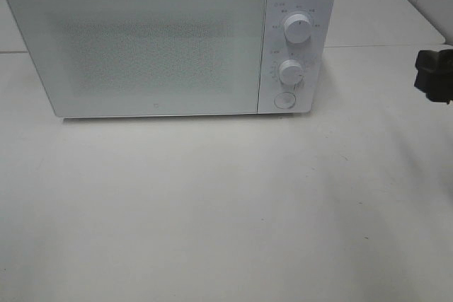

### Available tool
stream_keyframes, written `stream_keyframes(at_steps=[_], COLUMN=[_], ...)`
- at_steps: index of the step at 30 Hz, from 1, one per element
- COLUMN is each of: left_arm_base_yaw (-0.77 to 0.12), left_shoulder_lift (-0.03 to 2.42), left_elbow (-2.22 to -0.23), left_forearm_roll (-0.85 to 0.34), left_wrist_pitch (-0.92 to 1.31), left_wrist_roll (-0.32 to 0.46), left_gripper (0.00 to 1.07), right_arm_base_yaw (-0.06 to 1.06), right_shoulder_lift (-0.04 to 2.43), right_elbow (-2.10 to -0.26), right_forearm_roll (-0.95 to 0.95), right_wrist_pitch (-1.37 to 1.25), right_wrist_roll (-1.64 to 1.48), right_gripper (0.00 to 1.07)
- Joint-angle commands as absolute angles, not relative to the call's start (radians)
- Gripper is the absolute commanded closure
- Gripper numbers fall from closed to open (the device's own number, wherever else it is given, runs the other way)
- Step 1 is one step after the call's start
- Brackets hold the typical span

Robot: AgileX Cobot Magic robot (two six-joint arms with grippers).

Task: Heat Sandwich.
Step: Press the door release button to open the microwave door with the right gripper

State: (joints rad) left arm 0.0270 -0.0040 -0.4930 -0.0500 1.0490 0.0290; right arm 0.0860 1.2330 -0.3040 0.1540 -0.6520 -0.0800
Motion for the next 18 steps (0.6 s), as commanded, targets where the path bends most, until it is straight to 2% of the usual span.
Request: stream_keyframes(at_steps=[1, 6, 10, 11, 18], left_arm_base_yaw=[0.022, 0.022, 0.022, 0.022, 0.022], left_shoulder_lift=[-0.022, -0.022, -0.022, -0.022, -0.022], left_elbow=[-0.492, -0.492, -0.492, -0.492, -0.492], left_forearm_roll=[-0.058, -0.058, -0.058, -0.058, -0.058], left_wrist_pitch=[1.036, 1.036, 1.036, 1.036, 1.036], left_wrist_roll=[0.029, 0.029, 0.029, 0.029, 0.029], left_gripper=[0.09, 0.09, 0.09, 0.09, 0.09], right_arm_base_yaw=[0.158, 0.31, 0.383, 0.438, 0.582], right_shoulder_lift=[1.274, 1.362, 1.406, 1.434, 1.519], right_elbow=[-0.29, -0.289, -0.289, -0.29, -0.29], right_forearm_roll=[0.244, 0.397, 0.461, 0.501, 0.628], right_wrist_pitch=[-0.735, -0.835, -0.867, -0.899, -1.012], right_wrist_roll=[-0.177, -0.256, -0.264, -0.27, -0.284], right_gripper=[0.31, 0.31, 0.31, 0.31, 0.31])
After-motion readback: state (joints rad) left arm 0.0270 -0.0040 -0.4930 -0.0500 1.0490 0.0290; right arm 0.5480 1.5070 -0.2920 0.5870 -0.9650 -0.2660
